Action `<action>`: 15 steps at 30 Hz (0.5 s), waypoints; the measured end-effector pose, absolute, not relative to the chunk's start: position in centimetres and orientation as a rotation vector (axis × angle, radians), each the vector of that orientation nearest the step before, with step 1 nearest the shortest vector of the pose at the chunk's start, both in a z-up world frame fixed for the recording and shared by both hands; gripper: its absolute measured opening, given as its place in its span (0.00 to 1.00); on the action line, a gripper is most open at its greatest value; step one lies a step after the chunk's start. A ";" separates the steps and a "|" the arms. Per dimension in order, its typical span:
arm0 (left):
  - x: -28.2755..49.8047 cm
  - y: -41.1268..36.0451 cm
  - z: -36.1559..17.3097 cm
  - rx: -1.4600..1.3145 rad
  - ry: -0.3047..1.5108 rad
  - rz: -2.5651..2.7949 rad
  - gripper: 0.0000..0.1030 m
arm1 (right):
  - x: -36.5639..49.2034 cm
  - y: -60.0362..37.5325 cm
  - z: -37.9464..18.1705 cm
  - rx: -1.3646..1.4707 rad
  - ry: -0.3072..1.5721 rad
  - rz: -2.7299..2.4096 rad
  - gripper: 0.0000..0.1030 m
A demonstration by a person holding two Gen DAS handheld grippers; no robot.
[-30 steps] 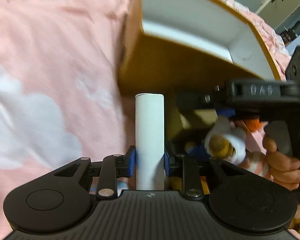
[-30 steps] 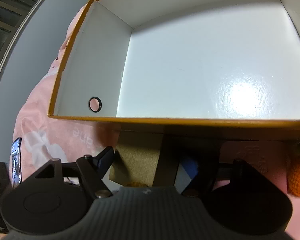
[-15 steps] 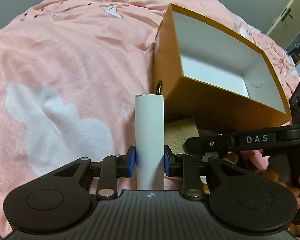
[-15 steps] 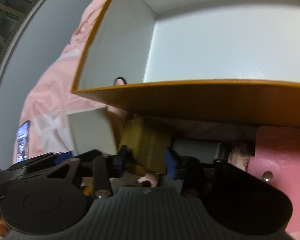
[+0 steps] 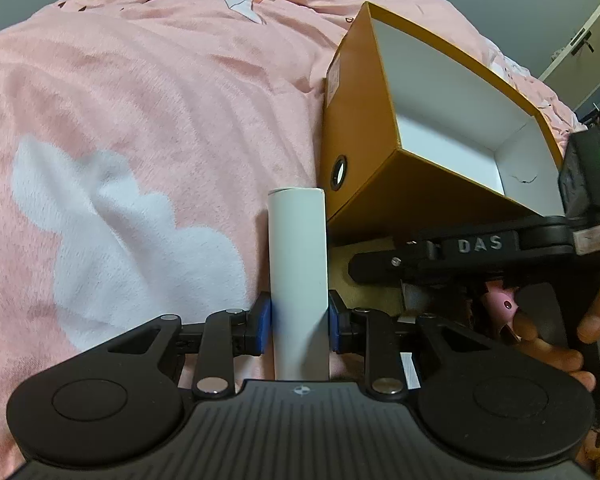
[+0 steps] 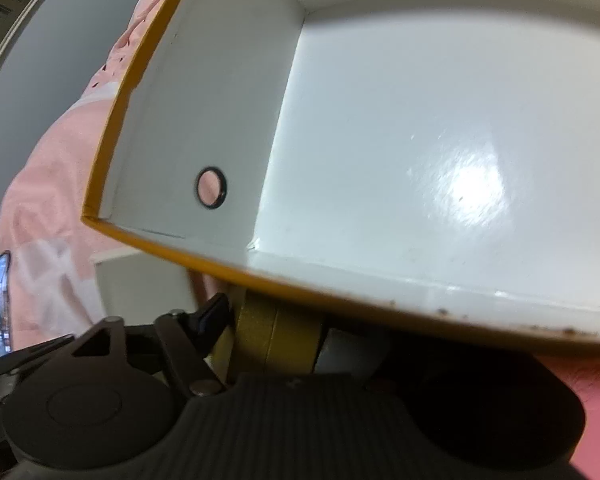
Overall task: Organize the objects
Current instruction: 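Lift white tube with left gripper while right gripper carries gold cube over box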
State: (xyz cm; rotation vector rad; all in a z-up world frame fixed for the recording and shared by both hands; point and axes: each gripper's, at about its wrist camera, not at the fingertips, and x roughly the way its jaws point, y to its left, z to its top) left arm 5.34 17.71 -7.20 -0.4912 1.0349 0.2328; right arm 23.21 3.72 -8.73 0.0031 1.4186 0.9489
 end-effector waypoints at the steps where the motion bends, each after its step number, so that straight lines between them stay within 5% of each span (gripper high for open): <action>1: 5.3 17.7 -7.2 -0.491 1.036 0.234 0.31 | 23.0 3.6 -8.5 0.002 1.412 0.960 0.53; 15: 4.3 16.3 -6.5 -0.452 1.023 0.215 0.30 | 19.7 1.1 -6.4 0.047 1.339 0.986 0.47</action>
